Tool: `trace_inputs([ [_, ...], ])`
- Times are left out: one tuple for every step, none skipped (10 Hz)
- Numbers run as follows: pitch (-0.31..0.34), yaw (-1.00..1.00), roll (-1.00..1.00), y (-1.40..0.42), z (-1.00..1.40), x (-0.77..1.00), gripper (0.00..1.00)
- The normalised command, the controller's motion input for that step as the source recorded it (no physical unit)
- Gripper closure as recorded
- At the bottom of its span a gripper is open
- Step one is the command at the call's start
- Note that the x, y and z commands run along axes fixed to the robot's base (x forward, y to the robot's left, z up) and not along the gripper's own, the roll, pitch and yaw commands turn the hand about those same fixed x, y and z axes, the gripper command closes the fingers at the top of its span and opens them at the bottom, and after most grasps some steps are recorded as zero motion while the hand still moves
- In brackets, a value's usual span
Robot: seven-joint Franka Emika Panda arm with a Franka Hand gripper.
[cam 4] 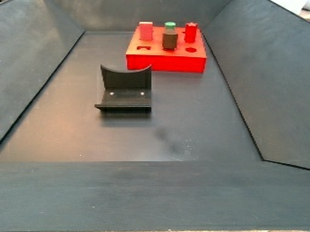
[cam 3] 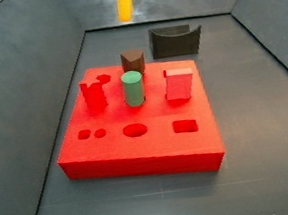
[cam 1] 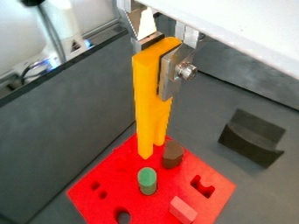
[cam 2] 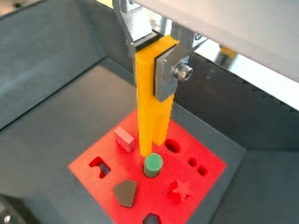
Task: Pick up the square-circle object. Move up. Rotate the square-circle object. Place the square-circle object on the fixture. Regrasp the square-circle object. Move to above the board. Insert the square-circle object.
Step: Move to above the board, then insert the square-circle object.
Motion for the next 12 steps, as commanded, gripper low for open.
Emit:
trace_inputs([
  [-0.125,0.25,-0.03,0.01,0.0,-0.03,1.0],
  [0.019,0.01,0.0,0.05,-0.03,0.0,1.0],
  [-0.024,0.0,0.0,0.0,0.0,-0.01,1.0],
  [0.0,0.0,0.03,-0.07,0.0,0.0,1.0],
  [0.0,-1.0,0.0,0.0,-0.03,0.0,1.0],
  [0.0,-1.0,0.0,0.0,-0.07,0.0,1.0],
  [-0.007,-1.0,0.0,0.0,-0.25,0.0,1.0],
  [-0.01,-1.0,0.0,0.0,-0.28,0.0,1.0],
  [-0.047,-1.0,-0.02,0.0,-0.4,0.0,1.0],
  [-0.227,-0.93,-0.06,-0.12,-0.6,-0.08,1.0],
  [-0.243,-0.89,-0.05,-0.19,-0.58,-0.1,1.0],
  [-0.164,-0.92,-0.02,-0.18,-0.48,-0.02,1.0],
])
